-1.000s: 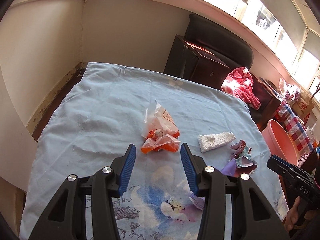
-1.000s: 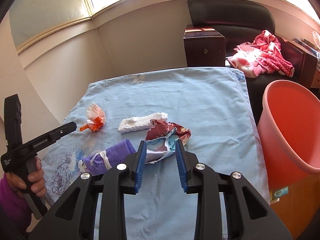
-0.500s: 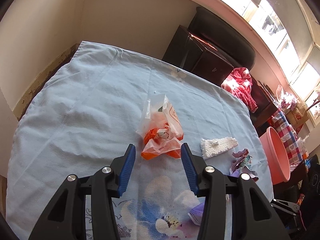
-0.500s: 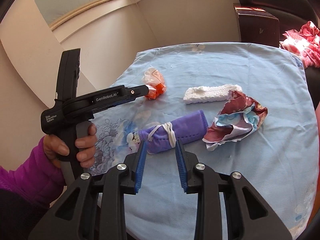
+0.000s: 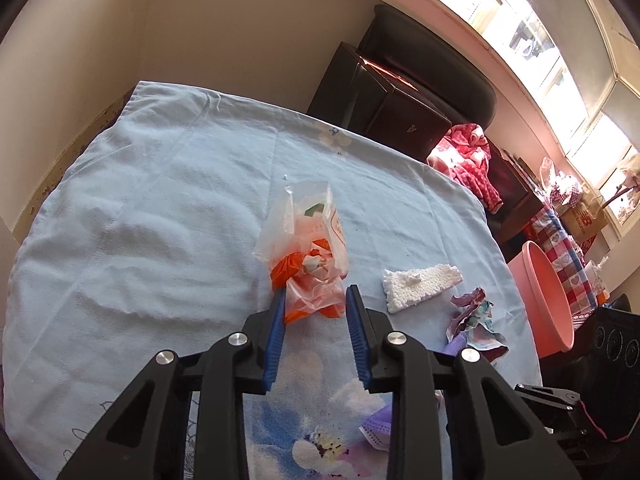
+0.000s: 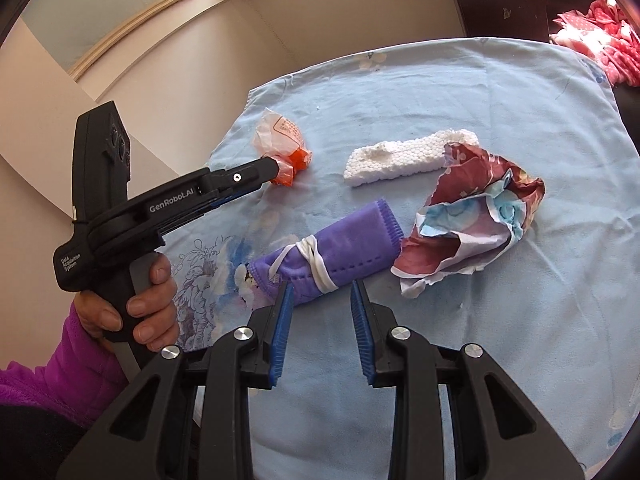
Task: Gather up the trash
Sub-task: 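Grasp clear bag of orange scraps with left tool while right tool grasps purple cloth roll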
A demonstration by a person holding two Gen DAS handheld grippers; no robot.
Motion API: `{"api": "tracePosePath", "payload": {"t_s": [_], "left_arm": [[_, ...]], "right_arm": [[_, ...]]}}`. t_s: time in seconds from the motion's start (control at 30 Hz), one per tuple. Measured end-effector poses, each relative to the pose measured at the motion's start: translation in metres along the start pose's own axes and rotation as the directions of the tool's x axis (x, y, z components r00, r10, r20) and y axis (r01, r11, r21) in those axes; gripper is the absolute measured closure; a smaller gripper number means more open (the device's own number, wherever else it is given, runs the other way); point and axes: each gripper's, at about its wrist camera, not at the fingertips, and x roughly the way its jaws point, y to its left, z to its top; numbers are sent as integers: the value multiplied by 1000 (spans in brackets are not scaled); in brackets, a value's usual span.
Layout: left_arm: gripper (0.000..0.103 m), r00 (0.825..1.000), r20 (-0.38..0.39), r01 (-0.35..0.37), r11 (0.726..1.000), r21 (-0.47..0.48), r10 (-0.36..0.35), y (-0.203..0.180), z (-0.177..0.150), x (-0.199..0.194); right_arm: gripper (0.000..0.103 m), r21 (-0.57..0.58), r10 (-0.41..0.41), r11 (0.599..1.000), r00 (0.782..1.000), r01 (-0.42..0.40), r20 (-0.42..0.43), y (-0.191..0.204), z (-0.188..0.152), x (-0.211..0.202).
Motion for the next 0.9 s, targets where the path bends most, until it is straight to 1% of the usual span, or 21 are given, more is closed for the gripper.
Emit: {"api": "tracePosePath", "payload": {"t_s": [0.07,0.1,0.23,0.33,0.47,0.57,0.8,0.87,0.9], "left_arm": [[79,1000,13,1,1000,-1,-1,0,-1,-3],[82,1000,21,0,1000,-1,0,1,-1,-6],[83,999,40,4,1000,-5,-4,5,-4,-15],[83,999,48,10,1000,-15,-10,9,-7,-21],[83,998,64,9,1000,-26,-7,14,-10,-28],[83,997,75,6,1000,-30,-4,15,-12,-33],[82,996,93,19,999,-36,-16,19,-15,-42],[82,996,92,23,999,-37,-20,19,-16,-43],[82,996,92,25,999,-36,-21,18,-17,-44]], "right_arm": [[73,19,8,1000,1000,-8,-1,-3,4,3],[73,28,12,1000,1000,-11,-4,-5,6,5],[72,46,16,999,1000,-16,-8,-11,18,13],[65,48,12,999,1000,-12,-1,-10,28,18],[64,17,3,1000,1000,-3,-4,-2,38,28],[64,17,2,1000,1000,-2,5,2,41,28],[64,-30,-107,994,994,107,-4,15,19,27],[60,-49,-135,990,991,135,7,20,15,26],[60,-60,-143,988,990,143,11,22,12,26]]}}
